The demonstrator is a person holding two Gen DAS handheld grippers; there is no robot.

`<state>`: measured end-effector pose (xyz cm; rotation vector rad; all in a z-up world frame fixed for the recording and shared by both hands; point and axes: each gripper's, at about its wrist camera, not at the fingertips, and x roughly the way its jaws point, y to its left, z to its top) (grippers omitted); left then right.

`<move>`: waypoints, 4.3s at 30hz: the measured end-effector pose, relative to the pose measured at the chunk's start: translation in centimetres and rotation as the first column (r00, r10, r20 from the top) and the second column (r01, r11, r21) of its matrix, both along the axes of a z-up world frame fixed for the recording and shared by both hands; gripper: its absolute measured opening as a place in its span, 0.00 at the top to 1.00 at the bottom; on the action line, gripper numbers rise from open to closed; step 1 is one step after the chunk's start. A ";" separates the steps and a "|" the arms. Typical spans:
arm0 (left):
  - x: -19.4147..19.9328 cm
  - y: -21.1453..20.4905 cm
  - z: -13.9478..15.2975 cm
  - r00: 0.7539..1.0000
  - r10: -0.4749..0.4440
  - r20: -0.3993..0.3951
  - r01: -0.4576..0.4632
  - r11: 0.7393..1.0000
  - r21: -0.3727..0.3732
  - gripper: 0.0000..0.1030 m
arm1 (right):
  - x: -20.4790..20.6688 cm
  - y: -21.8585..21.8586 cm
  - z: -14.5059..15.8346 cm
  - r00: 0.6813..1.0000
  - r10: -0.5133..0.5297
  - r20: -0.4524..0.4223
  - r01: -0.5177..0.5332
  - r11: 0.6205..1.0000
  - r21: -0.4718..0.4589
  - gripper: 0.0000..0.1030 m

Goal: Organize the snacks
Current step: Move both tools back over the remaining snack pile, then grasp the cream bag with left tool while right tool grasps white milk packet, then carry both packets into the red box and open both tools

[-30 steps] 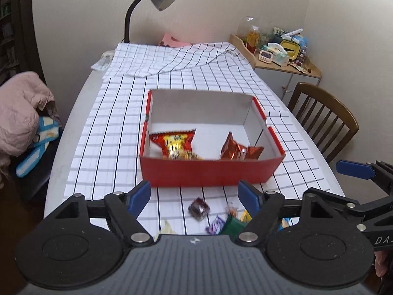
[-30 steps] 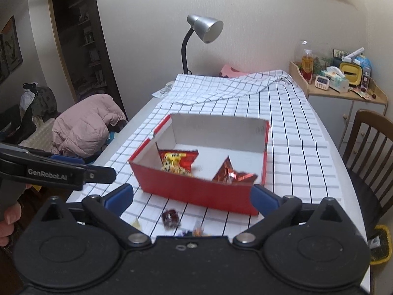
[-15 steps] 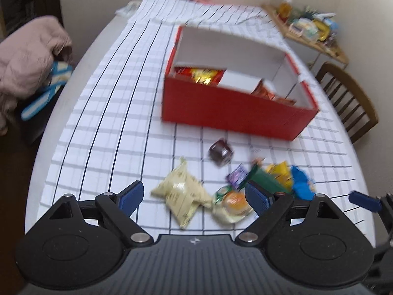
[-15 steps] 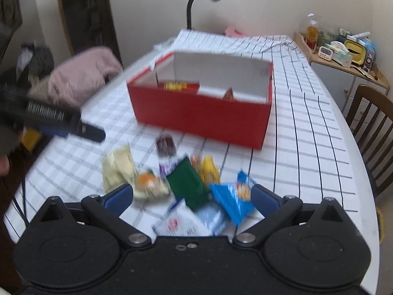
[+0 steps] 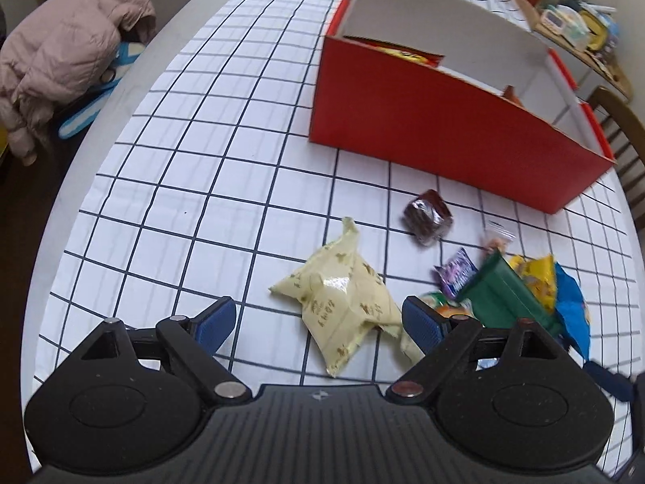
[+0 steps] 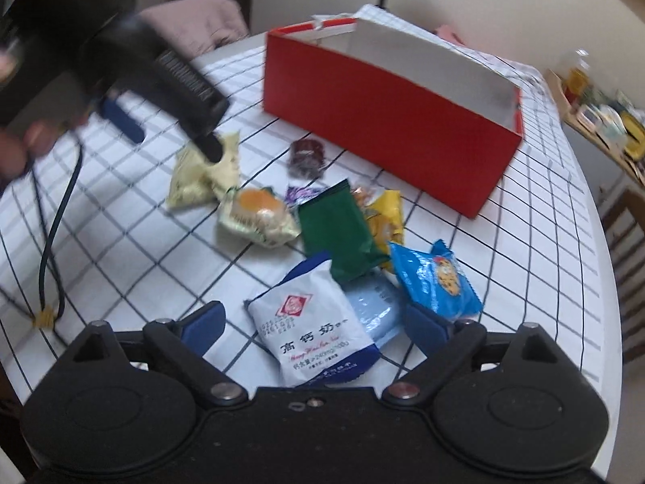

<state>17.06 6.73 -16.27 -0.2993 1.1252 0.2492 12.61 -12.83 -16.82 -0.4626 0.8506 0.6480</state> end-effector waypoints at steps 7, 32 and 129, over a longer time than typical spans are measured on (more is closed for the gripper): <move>1.8 1.2 -1.7 0.996 0.072 -0.058 -0.076 0.995 -0.061 0.13 | 0.2 0.5 -0.8 0.998 0.052 0.022 -0.051 0.997 -0.053 0.15; 2.3 1.4 -1.9 0.995 0.072 -0.072 -0.079 0.991 -0.108 0.64 | -0.1 0.9 -1.1 0.974 0.228 -0.003 -0.227 0.966 -0.127 0.51; 18.1 -0.1 7.0 0.991 -0.116 0.073 0.113 0.993 0.037 0.52 | 24.8 1.4 5.1 0.941 -0.318 -0.119 0.332 0.935 0.124 0.39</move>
